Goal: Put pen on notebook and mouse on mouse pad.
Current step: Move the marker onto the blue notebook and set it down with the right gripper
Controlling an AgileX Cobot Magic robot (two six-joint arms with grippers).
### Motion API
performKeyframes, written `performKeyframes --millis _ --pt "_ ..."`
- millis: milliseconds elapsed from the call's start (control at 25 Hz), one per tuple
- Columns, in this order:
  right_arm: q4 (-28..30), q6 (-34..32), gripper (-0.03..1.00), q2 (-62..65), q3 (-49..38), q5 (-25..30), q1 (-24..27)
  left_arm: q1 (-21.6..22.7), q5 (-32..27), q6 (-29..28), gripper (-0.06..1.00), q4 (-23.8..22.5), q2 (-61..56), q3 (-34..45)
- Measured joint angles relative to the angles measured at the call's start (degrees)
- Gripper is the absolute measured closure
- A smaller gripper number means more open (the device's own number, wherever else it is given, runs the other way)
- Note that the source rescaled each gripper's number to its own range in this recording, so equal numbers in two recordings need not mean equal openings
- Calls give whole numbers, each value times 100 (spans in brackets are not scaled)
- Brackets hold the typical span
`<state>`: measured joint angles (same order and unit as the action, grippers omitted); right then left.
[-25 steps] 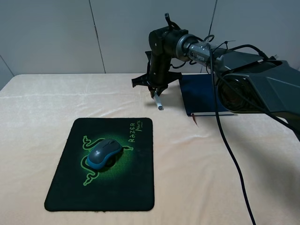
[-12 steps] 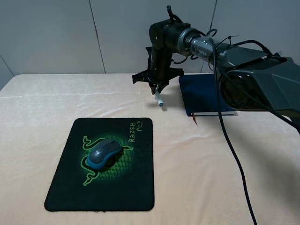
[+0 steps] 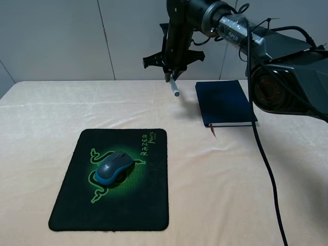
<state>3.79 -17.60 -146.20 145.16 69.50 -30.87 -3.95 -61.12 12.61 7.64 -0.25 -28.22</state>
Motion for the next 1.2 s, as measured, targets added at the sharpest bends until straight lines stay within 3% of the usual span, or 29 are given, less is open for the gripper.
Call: performKeyframes --millis 200,400,880,1200 --pt "46 221 97 273 -134 0 0 0 0 0 -6 0 0 0" --pt "258 246 97 754 -933 0 60 0 0 0 -6 0 0 0" --pt "290 285 97 1492 -2387 -6 810 0 0 0 -6 0 0 0" --pt "286 309 97 1646 -3318 -618 1180 0 0 0 -6 0 0 0"
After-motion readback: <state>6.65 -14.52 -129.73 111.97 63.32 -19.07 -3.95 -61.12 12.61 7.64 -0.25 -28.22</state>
